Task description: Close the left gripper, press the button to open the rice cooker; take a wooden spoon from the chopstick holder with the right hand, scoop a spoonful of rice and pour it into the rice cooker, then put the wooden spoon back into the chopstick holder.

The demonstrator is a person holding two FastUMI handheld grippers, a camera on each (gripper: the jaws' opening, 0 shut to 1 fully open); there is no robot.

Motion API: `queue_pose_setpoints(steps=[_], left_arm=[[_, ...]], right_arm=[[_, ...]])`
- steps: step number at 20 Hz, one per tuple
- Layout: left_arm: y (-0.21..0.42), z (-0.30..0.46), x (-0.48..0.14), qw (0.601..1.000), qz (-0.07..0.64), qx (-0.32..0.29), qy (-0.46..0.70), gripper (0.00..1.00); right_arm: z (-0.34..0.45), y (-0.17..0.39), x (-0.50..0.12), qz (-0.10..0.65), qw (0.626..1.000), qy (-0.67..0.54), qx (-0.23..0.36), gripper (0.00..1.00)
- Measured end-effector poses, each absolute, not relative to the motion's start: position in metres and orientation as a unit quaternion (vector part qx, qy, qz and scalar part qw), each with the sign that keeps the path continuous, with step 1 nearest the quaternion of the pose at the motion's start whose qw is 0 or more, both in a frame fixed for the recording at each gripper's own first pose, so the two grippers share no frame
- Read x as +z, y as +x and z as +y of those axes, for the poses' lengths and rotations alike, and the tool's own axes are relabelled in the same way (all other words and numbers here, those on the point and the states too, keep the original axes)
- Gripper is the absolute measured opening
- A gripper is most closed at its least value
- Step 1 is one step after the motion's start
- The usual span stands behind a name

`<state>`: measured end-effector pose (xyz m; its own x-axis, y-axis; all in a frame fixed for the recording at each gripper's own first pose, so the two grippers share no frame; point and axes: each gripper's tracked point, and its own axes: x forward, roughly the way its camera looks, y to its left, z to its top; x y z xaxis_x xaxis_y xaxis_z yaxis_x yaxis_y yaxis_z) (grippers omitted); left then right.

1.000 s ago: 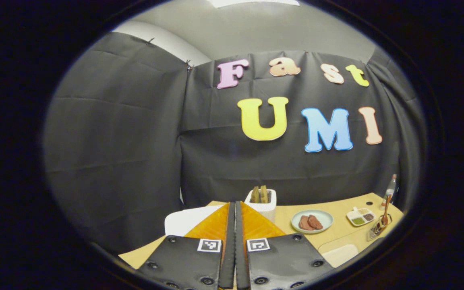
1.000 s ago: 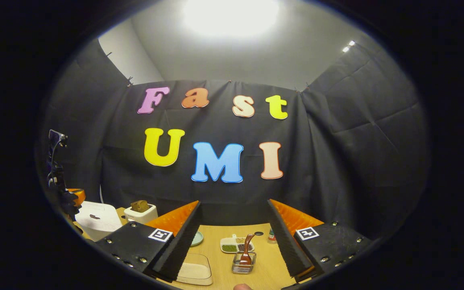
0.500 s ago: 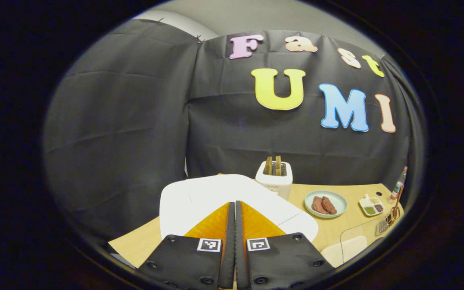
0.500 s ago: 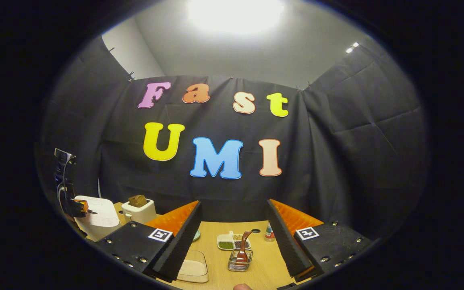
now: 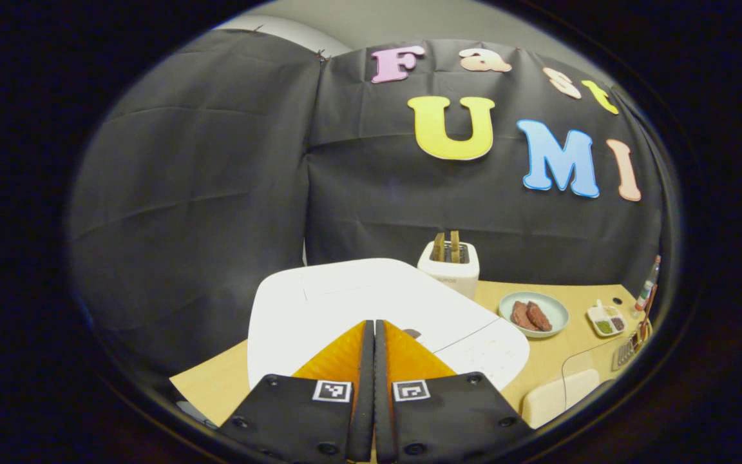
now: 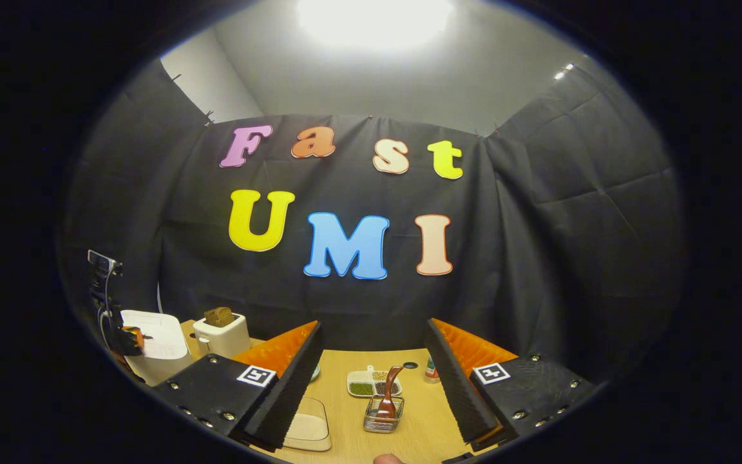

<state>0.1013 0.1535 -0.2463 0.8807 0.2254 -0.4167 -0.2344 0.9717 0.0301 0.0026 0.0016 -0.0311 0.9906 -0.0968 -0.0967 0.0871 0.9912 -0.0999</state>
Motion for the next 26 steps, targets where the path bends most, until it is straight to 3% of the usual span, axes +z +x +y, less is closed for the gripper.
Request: queue_pose_setpoints(steps=[9,21,25,26], left_arm=[[0.102,0.151,-0.236,0.969,0.219,0.111,-0.018,0.09],[0.104,0.145,-0.087,0.99,0.078,0.115,0.024,0.11],[0.084,0.113,-0.037,0.994,0.022,0.092,0.045,0.9],[0.079,0.105,-0.027,0.995,0.011,0.088,0.049,0.92]], right_arm=[[0.003,0.012,-0.028,0.044,0.998,-0.041,-0.026,0.96],[-0.024,0.022,-0.023,0.03,0.999,-0.029,-0.021,0.96],[-0.037,0.036,-0.026,0.032,0.999,-0.02,-0.021,0.96],[-0.04,0.04,-0.029,0.034,0.999,-0.017,-0.019,0.95]])
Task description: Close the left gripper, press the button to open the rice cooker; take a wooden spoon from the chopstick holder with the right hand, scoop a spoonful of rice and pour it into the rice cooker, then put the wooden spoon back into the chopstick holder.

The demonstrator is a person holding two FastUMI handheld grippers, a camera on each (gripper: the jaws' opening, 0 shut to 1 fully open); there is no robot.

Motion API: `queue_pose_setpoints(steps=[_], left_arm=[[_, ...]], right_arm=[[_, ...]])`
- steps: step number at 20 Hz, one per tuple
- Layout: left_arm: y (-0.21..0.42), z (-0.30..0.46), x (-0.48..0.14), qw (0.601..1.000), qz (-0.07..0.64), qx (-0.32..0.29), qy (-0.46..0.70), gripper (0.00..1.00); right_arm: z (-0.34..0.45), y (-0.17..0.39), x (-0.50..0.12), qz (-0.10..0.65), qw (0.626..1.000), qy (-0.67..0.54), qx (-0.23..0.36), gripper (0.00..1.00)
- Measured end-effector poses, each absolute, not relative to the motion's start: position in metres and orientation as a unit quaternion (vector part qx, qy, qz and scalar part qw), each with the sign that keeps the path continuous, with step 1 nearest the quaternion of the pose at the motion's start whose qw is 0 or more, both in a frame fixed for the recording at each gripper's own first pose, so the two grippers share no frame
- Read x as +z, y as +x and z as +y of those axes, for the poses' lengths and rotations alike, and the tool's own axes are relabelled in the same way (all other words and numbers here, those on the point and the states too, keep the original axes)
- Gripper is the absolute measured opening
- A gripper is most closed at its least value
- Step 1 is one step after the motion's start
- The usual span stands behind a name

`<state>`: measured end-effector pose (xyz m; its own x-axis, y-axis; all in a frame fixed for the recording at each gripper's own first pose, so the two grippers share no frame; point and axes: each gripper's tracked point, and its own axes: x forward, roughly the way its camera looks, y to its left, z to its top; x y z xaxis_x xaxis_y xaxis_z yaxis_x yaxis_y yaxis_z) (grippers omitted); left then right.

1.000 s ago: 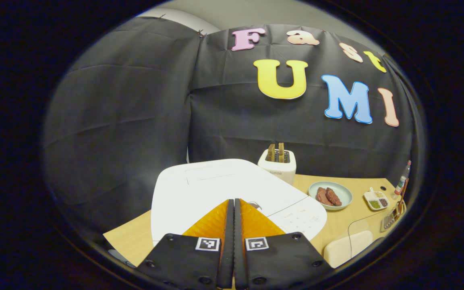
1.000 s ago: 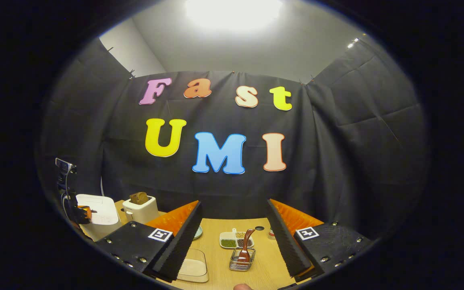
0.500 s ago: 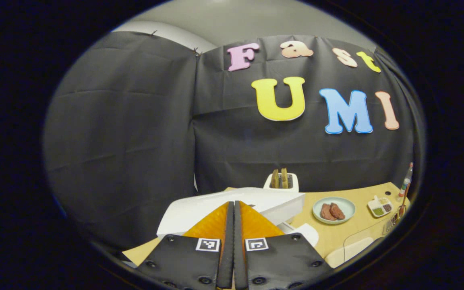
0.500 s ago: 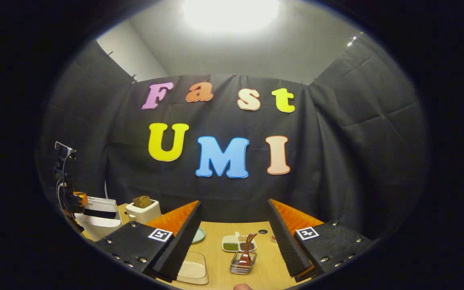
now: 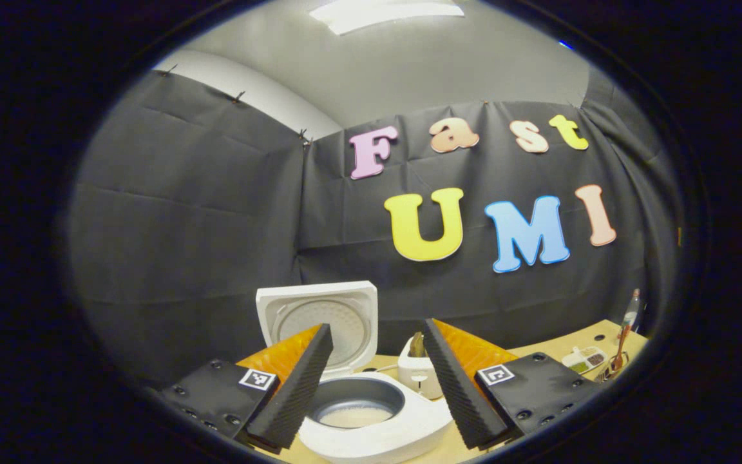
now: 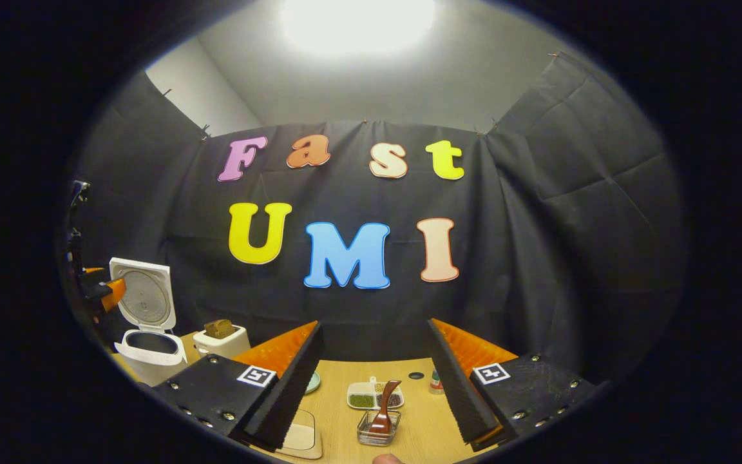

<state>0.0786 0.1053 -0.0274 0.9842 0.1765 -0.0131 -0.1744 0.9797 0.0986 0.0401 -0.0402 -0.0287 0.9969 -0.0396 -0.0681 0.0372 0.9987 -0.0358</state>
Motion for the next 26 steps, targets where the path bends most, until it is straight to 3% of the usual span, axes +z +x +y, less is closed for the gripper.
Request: queue_pose_setpoints(steps=[1,2,8,26], left_arm=[[0.072,0.096,-0.019,0.995,0.002,0.083,0.05,0.92],[0.066,0.089,-0.014,0.996,-0.003,0.079,0.049,0.98],[0.032,0.052,0.001,0.997,-0.01,0.062,0.05,1.0],[-0.024,0.044,0.01,0.993,0.014,0.107,0.051,0.98]], right_arm=[[-0.043,0.046,-0.03,0.036,0.999,-0.014,-0.017,0.95],[-0.046,0.053,-0.032,0.039,0.999,-0.012,-0.016,0.96],[-0.059,0.092,-0.062,0.079,0.997,0.007,-0.005,0.96],[-0.09,0.164,-0.245,0.272,0.962,-0.004,-0.015,0.96]])
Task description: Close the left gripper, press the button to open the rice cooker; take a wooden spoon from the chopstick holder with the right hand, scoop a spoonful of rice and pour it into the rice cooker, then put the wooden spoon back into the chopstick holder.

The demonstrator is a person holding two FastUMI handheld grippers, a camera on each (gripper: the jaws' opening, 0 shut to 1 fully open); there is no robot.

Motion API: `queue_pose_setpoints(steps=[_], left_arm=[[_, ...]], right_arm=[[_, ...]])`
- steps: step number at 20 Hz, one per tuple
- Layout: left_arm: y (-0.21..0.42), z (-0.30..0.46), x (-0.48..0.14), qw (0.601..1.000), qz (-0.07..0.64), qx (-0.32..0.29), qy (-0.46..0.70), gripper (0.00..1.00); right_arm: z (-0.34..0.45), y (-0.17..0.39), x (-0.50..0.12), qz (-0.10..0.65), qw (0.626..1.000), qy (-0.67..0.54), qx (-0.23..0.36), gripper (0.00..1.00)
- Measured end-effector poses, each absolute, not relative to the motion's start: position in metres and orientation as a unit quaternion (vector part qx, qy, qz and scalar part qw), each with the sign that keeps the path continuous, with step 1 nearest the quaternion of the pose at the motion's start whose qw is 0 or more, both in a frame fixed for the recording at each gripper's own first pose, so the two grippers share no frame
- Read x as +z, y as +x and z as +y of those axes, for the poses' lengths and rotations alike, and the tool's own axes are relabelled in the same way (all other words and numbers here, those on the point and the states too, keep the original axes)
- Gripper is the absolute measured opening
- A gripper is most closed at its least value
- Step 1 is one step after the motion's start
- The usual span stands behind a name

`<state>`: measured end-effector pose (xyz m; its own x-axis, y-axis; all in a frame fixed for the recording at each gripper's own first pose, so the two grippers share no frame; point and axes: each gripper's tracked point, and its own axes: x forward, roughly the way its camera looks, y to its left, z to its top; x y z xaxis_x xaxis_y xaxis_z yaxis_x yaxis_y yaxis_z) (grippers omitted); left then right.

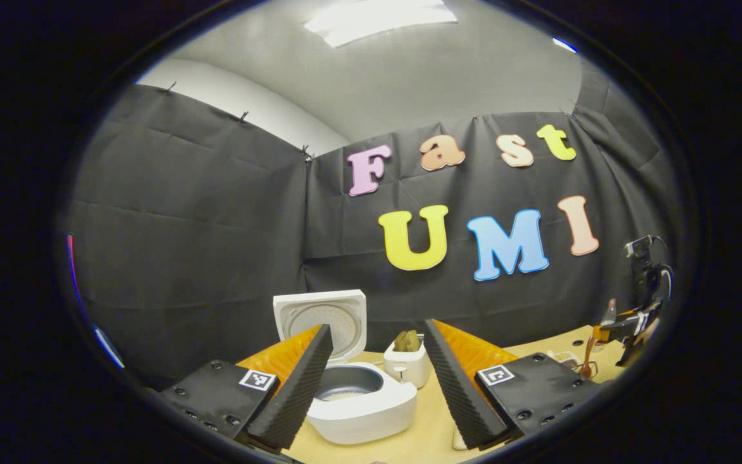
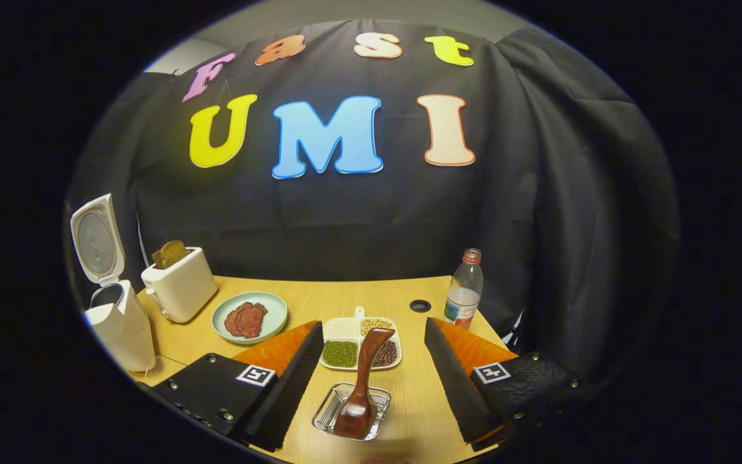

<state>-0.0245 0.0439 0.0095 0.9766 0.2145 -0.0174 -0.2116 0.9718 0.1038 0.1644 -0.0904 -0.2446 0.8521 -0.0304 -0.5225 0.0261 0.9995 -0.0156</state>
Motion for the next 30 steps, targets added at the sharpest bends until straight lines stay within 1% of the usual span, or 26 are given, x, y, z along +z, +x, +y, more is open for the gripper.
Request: queue_pose_setpoints(steps=[2,3,4,5,6,8,9,10,11,12,13,14,15,18,19,20,22,23,24,26,27,30], left_arm=[[-0.031,0.047,0.009,0.992,0.018,0.115,0.056,0.98],[-0.033,0.048,0.008,0.991,0.02,0.12,0.058,1.0],[-0.036,0.049,0.007,0.99,0.022,0.123,0.061,0.98],[-0.039,0.05,0.006,0.99,0.025,0.126,0.064,1.0],[-0.041,0.052,0.004,0.989,0.029,0.13,0.066,0.98],[-0.046,0.055,0.004,0.988,0.034,0.136,0.069,0.98],[-0.048,0.055,0.004,0.987,0.035,0.138,0.069,0.98],[-0.05,0.055,0.004,0.987,0.034,0.139,0.07,0.98],[-0.051,0.054,0.005,0.987,0.034,0.14,0.071,0.98],[-0.051,0.055,0.004,0.987,0.034,0.14,0.073,1.0],[-0.051,0.055,0.005,0.987,0.033,0.141,0.075,1.0],[-0.051,0.055,0.007,0.987,0.032,0.14,0.077,1.0],[-0.051,0.055,0.008,0.987,0.031,0.141,0.078,0.98],[-0.051,0.055,0.006,0.987,0.03,0.139,0.078,0.98],[-0.051,0.056,0.006,0.987,0.031,0.139,0.078,0.98],[-0.05,0.057,0.006,0.987,0.031,0.138,0.077,0.98],[-0.049,0.059,0.005,0.987,0.031,0.136,0.076,0.98],[-0.046,0.06,0.007,0.988,0.03,0.134,0.076,0.98],[-0.046,0.061,0.006,0.988,0.029,0.133,0.075,0.98],[-0.045,0.063,0.009,0.989,0.023,0.129,0.074,1.0],[-0.043,0.065,0.01,0.989,0.02,0.127,0.073,0.98],[-0.039,0.069,0.007,0.991,0.017,0.117,0.062,0.98]], right_arm=[[-0.09,0.166,-0.261,0.289,0.957,0.002,-0.012,0.96],[-0.089,0.166,-0.268,0.299,0.954,0.005,-0.008,0.96],[-0.09,0.166,-0.277,0.309,0.951,0.005,-0.007,0.96],[-0.088,0.168,-0.282,0.315,0.949,0.004,-0.003,0.96],[-0.087,0.168,-0.289,0.322,0.947,0.005,0.001,0.96],[-0.085,0.171,-0.301,0.336,0.942,0.007,0.004,0.96],[-0.083,0.173,-0.306,0.34,0.94,0.008,0.006,0.95],[-0.081,0.174,-0.312,0.348,0.937,0.01,0.008,0.85],[-0.08,0.174,-0.317,0.358,0.934,0.012,0.011,0.84],[-0.079,0.175,-0.326,0.367,0.93,0.013,0.011,0.84],[-0.084,0.174,-0.323,0.37,0.929,0.008,-0.001,0.84],[-0.085,0.175,-0.33,0.375,0.927,0.011,-0.004,0.46],[-0.083,0.174,-0.333,0.384,0.923,0.022,0.0,0.39],[-0.081,0.17,-0.338,0.399,0.916,0.043,0.001,0.39],[-0.084,0.172,-0.332,0.399,0.916,0.044,-0.012,0.39],[-0.083,0.175,-0.341,0.403,0.914,0.052,-0.008,0.22],[-0.079,0.171,-0.343,0.405,0.912,0.064,-0.006,0.24],[-0.075,0.17,-0.34,0.409,0.91,0.071,0.003,0.14],[-0.075,0.171,-0.337,0.404,0.912,0.071,0.001,0.12],[-0.074,0.167,-0.322,0.392,0.918,0.067,0.004,0.11],[-0.073,0.165,-0.316,0.389,0.919,0.069,0.005,0.11],[-0.071,0.158,-0.292,0.367,0.927,0.076,0.002,0.11]])
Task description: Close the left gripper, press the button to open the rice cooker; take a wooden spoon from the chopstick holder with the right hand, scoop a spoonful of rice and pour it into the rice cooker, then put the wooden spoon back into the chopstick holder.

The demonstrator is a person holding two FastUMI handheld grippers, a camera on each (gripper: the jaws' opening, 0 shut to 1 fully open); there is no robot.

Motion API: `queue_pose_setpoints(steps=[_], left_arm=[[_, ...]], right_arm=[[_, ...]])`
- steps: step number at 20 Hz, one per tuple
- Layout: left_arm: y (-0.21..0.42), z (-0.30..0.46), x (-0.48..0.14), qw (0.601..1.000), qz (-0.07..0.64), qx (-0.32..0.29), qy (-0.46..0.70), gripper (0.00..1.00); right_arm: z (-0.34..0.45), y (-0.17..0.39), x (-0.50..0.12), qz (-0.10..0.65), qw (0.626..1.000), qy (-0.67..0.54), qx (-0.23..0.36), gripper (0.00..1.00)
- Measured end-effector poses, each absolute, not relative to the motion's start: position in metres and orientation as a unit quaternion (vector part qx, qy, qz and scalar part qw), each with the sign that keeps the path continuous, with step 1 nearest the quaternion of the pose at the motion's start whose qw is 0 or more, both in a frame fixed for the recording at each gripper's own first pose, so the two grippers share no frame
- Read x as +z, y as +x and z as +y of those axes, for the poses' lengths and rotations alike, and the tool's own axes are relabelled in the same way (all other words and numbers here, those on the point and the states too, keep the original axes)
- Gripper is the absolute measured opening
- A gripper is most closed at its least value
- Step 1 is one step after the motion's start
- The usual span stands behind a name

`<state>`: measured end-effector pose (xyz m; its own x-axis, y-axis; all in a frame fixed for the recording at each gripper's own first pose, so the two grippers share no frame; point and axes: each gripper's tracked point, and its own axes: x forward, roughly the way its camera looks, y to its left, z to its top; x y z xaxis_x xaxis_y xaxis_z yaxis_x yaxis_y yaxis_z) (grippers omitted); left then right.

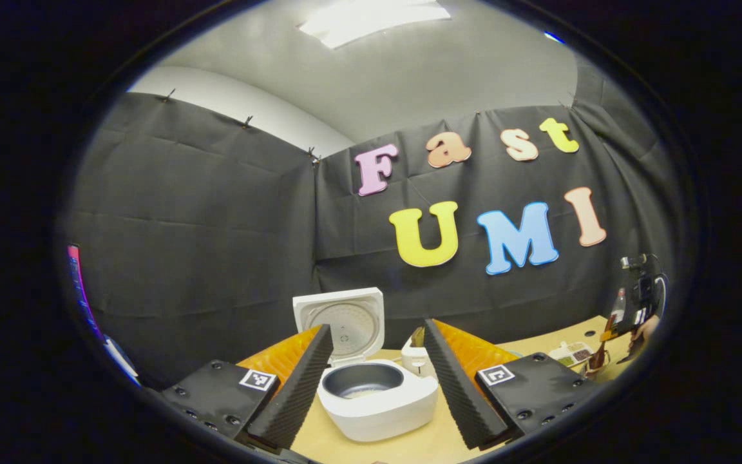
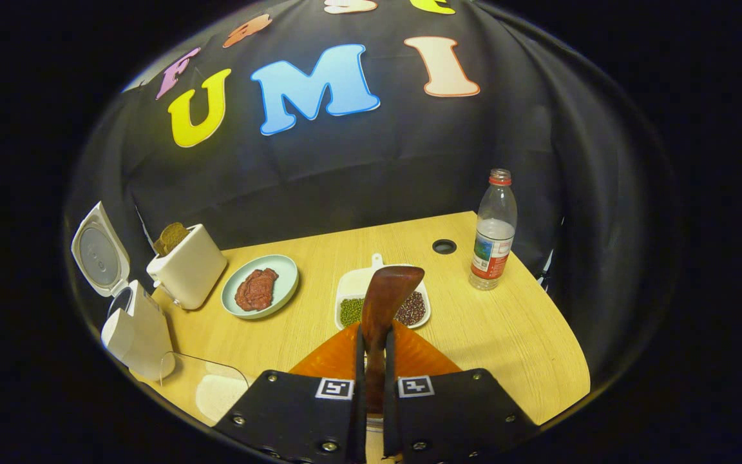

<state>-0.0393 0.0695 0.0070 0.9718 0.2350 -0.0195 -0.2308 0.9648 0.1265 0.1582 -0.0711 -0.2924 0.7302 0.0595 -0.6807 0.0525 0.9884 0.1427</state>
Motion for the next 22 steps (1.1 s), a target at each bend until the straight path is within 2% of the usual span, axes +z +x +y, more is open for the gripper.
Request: queue_pose_setpoints(steps=[3,4,8,10,12,16,22], left_arm=[[-0.036,0.076,0.006,0.993,0.015,0.107,0.048,0.98],[-0.035,0.078,0.004,0.993,0.015,0.104,0.047,0.92],[-0.034,0.09,-0.001,0.995,0.017,0.093,0.036,1.0],[-0.033,0.097,-0.004,0.996,0.019,0.088,0.029,0.98],[-0.034,0.104,-0.008,0.996,0.021,0.085,0.023,1.0],[-0.039,0.12,-0.011,0.996,0.025,0.08,0.024,1.0],[-0.043,0.144,-0.016,0.996,0.034,0.075,0.027,0.98]], right_arm=[[-0.066,0.151,-0.266,0.347,0.936,0.062,0.006,0.11],[-0.063,0.149,-0.258,0.34,0.939,0.055,0.009,0.1],[-0.046,0.141,-0.22,0.307,0.951,0.039,0.018,0.1],[-0.028,0.136,-0.204,0.295,0.954,0.05,0.033,0.11],[-0.013,0.132,-0.192,0.287,0.955,0.059,0.041,0.11],[0.024,0.125,-0.181,0.276,0.956,0.07,0.064,0.11],[0.071,0.113,-0.2,0.289,0.951,0.062,0.086,0.11]])
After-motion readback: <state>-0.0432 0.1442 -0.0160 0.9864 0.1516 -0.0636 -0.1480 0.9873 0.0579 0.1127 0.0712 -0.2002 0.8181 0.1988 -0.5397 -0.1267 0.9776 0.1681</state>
